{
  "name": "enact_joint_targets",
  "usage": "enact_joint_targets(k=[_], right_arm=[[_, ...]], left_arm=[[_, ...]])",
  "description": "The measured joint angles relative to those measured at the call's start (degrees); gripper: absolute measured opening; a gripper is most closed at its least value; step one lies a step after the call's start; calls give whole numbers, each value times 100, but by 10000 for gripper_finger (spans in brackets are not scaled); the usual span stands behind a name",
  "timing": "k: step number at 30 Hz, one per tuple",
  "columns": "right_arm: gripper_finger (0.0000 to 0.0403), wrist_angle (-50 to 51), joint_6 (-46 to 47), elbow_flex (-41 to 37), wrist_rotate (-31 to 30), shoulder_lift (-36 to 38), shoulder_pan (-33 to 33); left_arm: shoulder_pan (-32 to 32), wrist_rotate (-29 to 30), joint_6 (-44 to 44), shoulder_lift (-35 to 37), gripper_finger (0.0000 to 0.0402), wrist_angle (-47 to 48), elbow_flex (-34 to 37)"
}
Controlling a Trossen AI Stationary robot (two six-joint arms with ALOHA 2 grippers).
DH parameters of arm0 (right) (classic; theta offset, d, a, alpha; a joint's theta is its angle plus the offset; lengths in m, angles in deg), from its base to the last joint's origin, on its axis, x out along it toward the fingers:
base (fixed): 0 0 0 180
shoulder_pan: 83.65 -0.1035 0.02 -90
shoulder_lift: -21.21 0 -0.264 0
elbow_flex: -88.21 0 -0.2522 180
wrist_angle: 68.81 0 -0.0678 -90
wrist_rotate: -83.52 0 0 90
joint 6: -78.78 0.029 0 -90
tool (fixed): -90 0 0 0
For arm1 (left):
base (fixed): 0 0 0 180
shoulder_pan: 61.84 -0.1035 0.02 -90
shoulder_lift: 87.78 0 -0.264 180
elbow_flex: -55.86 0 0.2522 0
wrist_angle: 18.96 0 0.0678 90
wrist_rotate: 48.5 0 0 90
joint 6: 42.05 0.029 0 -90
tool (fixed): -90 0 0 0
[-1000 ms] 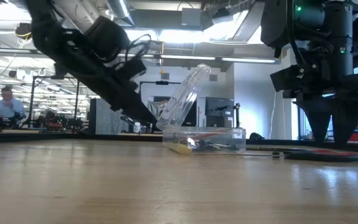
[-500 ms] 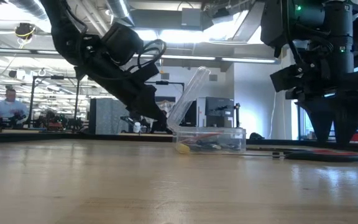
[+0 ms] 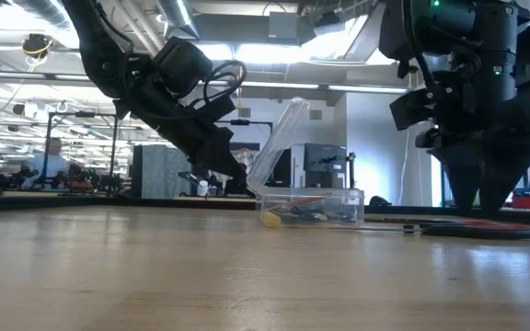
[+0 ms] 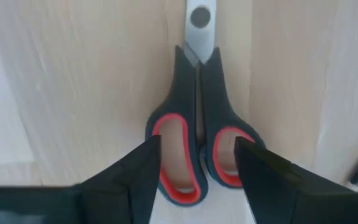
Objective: Pick & place school supplies into a supply box
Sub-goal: Put the black scissors into the transparent supply box
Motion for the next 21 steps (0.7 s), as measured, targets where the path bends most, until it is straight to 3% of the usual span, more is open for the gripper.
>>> enact_joint_targets(k=[4, 21], right_arm=[[205, -21, 416, 2, 0, -5, 0], [201, -139, 213, -439, 4, -9, -63]], left_arm=[[8, -1, -2, 0, 2, 0, 0], [8, -1, -2, 4, 5, 46, 0]])
